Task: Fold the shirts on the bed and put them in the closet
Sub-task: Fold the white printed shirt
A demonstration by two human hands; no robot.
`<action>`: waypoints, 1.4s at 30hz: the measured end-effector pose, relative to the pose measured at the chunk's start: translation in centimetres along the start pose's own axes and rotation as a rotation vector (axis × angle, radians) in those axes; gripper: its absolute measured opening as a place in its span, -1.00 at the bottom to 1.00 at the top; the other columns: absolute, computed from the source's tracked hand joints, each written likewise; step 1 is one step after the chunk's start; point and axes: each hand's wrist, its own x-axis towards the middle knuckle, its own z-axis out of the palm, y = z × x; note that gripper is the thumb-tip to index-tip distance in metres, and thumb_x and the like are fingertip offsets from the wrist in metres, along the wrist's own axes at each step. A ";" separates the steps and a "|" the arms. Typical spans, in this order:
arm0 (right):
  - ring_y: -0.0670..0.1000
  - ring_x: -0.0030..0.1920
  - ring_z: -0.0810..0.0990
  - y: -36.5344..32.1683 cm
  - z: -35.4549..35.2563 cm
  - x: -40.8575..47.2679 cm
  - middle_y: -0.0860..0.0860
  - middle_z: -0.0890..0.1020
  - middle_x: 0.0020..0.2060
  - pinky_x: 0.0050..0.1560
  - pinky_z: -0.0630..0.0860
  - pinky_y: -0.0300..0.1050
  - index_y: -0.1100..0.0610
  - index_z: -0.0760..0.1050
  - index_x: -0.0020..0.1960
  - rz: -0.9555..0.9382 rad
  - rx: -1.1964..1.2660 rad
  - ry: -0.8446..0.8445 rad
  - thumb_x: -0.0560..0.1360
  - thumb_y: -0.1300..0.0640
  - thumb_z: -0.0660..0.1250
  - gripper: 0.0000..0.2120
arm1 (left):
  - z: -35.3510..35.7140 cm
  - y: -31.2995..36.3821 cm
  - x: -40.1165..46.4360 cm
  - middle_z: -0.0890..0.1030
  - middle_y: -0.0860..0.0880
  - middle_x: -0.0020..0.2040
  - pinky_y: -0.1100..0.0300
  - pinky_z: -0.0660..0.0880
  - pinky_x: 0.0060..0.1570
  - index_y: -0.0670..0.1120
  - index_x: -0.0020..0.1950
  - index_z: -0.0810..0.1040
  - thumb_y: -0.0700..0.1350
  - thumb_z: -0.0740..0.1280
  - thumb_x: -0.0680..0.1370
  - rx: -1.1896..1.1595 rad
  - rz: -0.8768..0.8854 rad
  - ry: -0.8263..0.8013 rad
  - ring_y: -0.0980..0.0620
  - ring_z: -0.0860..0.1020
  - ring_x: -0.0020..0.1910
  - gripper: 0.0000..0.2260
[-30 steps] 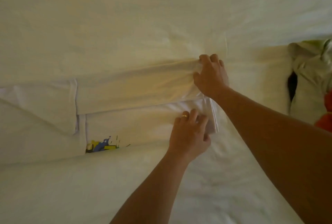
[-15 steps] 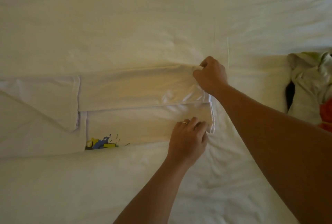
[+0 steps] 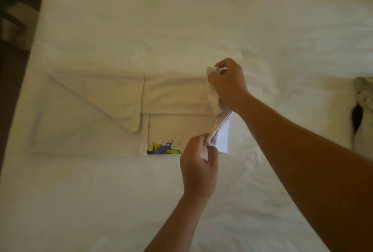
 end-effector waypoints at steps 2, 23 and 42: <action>-0.05 -0.33 0.52 -1.4 2.8 -0.4 -0.03 0.58 -0.26 -0.37 0.38 -0.24 0.06 0.50 -0.03 0.002 0.014 0.000 0.49 0.21 0.34 -0.91 | -2.4 -0.9 0.8 0.64 0.05 -0.16 0.37 0.42 -0.13 -0.14 0.01 0.67 -0.23 0.33 0.52 -0.028 -0.066 0.017 0.21 0.51 -0.18 -0.85; 0.10 -0.12 0.63 -14.6 34.0 -4.4 -0.07 0.56 -0.21 -0.15 0.55 -0.08 0.07 0.48 0.01 -0.013 -0.224 -0.078 0.48 0.17 0.29 -0.88 | -26.4 -16.8 10.7 0.61 0.11 -0.28 0.32 0.45 -0.28 -0.01 -0.08 0.61 -0.29 0.43 0.48 -0.130 -0.562 0.229 0.10 0.57 -0.27 -0.83; 0.00 -0.13 0.69 -17.3 40.7 -5.9 0.00 0.67 -0.09 -0.12 0.63 -0.13 0.09 0.53 0.17 -0.011 0.010 -0.234 0.56 0.04 0.38 -0.78 | -34.2 -21.0 12.9 0.61 0.14 -0.13 0.10 0.54 -0.01 0.00 0.01 0.62 -0.15 0.40 0.53 0.019 -0.770 0.367 0.08 0.58 -0.08 -0.90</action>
